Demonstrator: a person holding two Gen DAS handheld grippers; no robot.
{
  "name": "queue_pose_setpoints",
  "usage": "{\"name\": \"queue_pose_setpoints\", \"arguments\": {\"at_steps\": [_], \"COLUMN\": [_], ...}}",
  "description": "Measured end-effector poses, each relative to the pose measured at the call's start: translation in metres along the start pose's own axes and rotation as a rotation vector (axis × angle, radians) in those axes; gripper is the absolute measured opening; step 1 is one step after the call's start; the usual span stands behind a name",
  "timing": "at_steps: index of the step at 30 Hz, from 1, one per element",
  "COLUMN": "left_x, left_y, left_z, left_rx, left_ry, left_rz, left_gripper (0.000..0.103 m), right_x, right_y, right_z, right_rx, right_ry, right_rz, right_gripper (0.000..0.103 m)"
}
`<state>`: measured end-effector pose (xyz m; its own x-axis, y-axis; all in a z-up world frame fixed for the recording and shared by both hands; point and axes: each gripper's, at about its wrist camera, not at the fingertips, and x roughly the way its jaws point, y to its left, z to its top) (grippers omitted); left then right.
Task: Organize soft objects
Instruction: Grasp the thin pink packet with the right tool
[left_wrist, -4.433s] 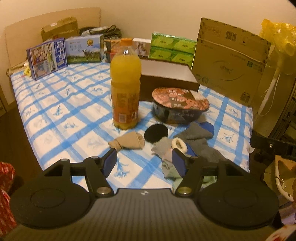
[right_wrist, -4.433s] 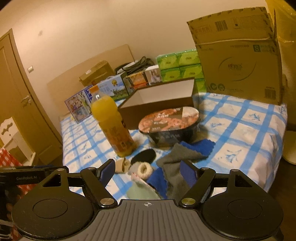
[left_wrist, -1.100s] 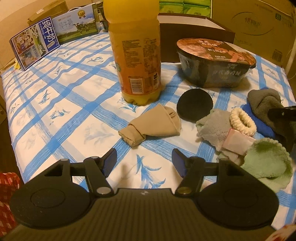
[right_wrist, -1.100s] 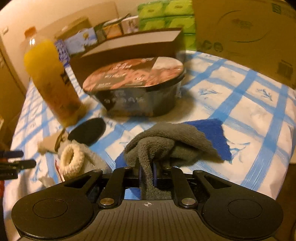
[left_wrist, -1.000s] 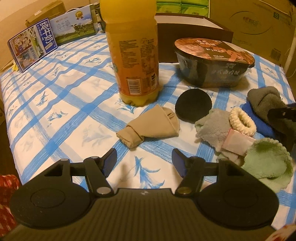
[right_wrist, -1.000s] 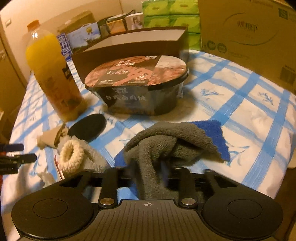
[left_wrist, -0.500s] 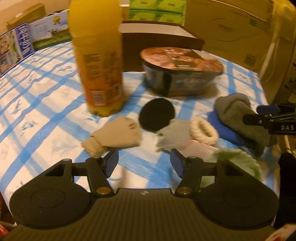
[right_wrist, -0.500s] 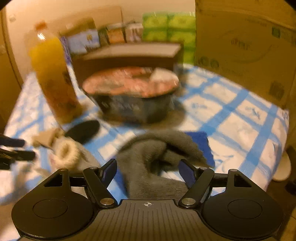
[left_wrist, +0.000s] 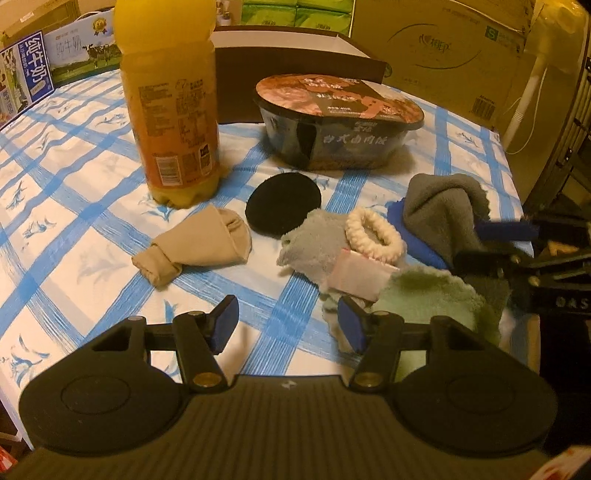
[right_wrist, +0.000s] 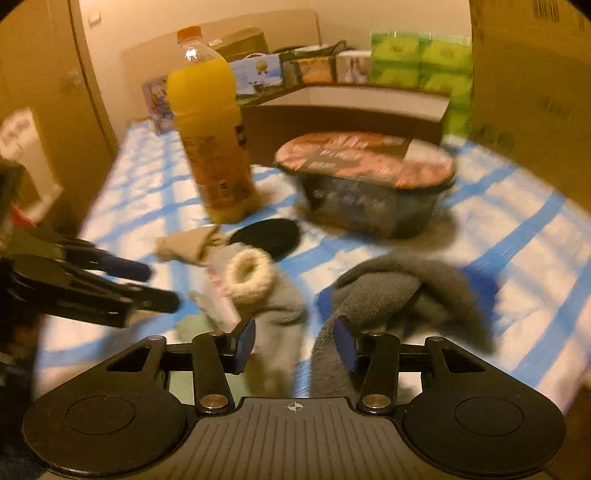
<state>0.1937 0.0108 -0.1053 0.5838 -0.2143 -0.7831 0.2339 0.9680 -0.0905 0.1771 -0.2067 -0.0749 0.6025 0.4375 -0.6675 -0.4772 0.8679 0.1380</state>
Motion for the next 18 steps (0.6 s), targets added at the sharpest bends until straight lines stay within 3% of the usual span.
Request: {"name": "queue_pose_setpoints", "arguments": {"at_steps": [3, 12, 17, 18], "left_x": [0.001, 0.004, 0.006, 0.006], "left_y": [0.0, 0.008, 0.01, 0.011], "left_z": [0.0, -0.001, -0.002, -0.002], "left_rx": [0.0, -0.022, -0.032, -0.033], "left_ry": [-0.001, -0.003, 0.002, 0.003], "left_rz": [0.001, 0.009, 0.008, 0.009], "left_gripper": [0.057, 0.057, 0.057, 0.057], "right_x": [0.003, 0.013, 0.028, 0.033], "right_y": [0.003, 0.013, 0.024, 0.023], "right_z": [0.003, 0.002, 0.005, 0.006], "right_rx": [-0.044, -0.07, -0.114, -0.111], "right_ry": [-0.021, 0.02, 0.047, 0.058], "right_rz": [-0.051, 0.144, 0.157, 0.173], "right_gripper": [0.048, 0.048, 0.046, 0.042]}}
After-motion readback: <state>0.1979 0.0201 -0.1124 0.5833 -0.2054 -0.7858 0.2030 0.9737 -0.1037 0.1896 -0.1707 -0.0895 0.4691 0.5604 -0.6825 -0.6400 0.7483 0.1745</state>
